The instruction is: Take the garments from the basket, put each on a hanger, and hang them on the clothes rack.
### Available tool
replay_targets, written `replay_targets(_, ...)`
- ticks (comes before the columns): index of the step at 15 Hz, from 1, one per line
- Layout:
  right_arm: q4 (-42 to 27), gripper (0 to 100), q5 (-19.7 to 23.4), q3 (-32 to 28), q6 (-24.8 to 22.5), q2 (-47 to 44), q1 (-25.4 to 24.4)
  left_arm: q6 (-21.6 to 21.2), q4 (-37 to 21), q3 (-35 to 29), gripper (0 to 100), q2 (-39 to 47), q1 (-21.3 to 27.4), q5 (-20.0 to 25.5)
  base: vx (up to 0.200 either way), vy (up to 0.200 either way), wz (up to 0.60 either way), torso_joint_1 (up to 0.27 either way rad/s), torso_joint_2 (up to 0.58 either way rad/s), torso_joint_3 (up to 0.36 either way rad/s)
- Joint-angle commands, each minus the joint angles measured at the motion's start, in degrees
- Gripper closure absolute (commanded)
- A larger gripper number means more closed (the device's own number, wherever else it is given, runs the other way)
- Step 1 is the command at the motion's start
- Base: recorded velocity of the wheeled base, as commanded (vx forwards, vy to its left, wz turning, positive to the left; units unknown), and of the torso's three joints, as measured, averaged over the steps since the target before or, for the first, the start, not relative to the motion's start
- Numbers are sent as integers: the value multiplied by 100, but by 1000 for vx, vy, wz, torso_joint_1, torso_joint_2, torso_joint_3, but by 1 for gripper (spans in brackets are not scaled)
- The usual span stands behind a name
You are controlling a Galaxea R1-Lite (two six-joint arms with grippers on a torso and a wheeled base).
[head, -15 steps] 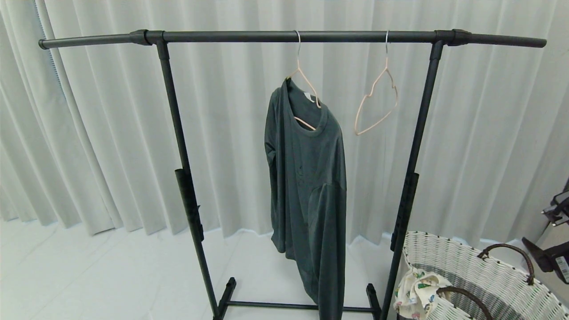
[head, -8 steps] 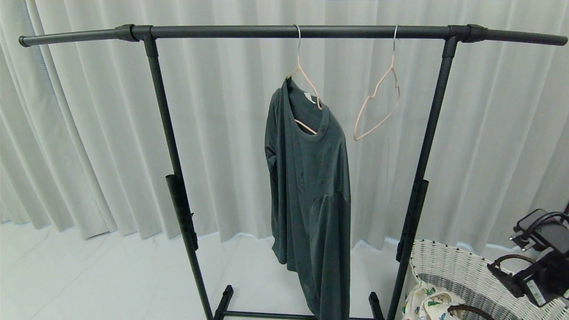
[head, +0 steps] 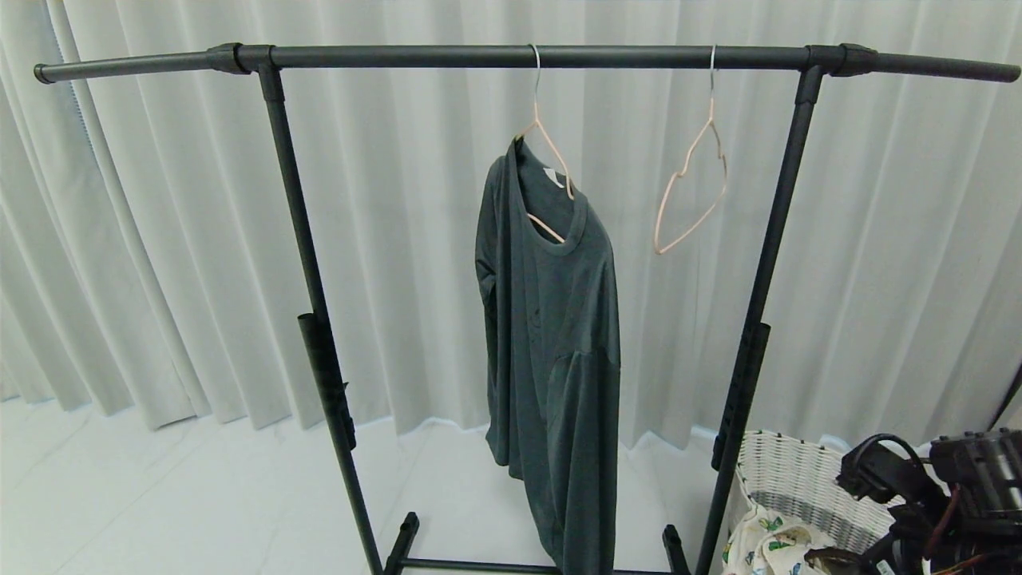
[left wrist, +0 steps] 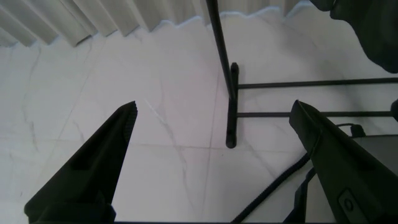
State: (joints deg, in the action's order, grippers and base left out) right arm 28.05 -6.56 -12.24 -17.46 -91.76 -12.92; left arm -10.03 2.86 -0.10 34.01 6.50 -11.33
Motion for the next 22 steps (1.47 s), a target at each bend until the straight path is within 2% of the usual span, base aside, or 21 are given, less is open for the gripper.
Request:
replay_targets(1,78,0,5,-86,67,-835,62,1,4,1,0,-53,1,-1,0,0,0,0,0,0)
replay_targets(3,104,0,5,-455,76,-1274,220,-7,4,1,0,-17,9,8,0,0,0,0,0,0)
replay_targets(5,412,0,5,-754,76,-1775,369,-7,-5,1,0,-9,1,-1,0,0,0,0,0,0)
replay_targets(7,728,0,5,-754,85,-2048,378,-7,4,1,0,-17,1,-10,0,0,0,0,0,0)
replay_targets(13,878,0,5,-947,102,-2311,615,-7,4,1,0,79,9,-63,0,0,0,0,0,0)
replay_targets(15,1299,0,-3,-912,339,-2505,615,-7,4,1,0,79,9,-63,0,0,0,0,0,0)
replay_targets(17,1370,0,-21,-868,427,-2522,598,-7,-5,1,0,71,9,-63,0,0,0,0,0,0)
replay_targets(18,1379,100,-21,-859,436,-2514,598,-7,4,1,0,71,9,-63,0,0,0,0,0,0)
replay_targets(22,1379,100,-109,-841,445,-2294,422,-7,-5,1,0,44,9,-63,0,0,0,0,0,0)
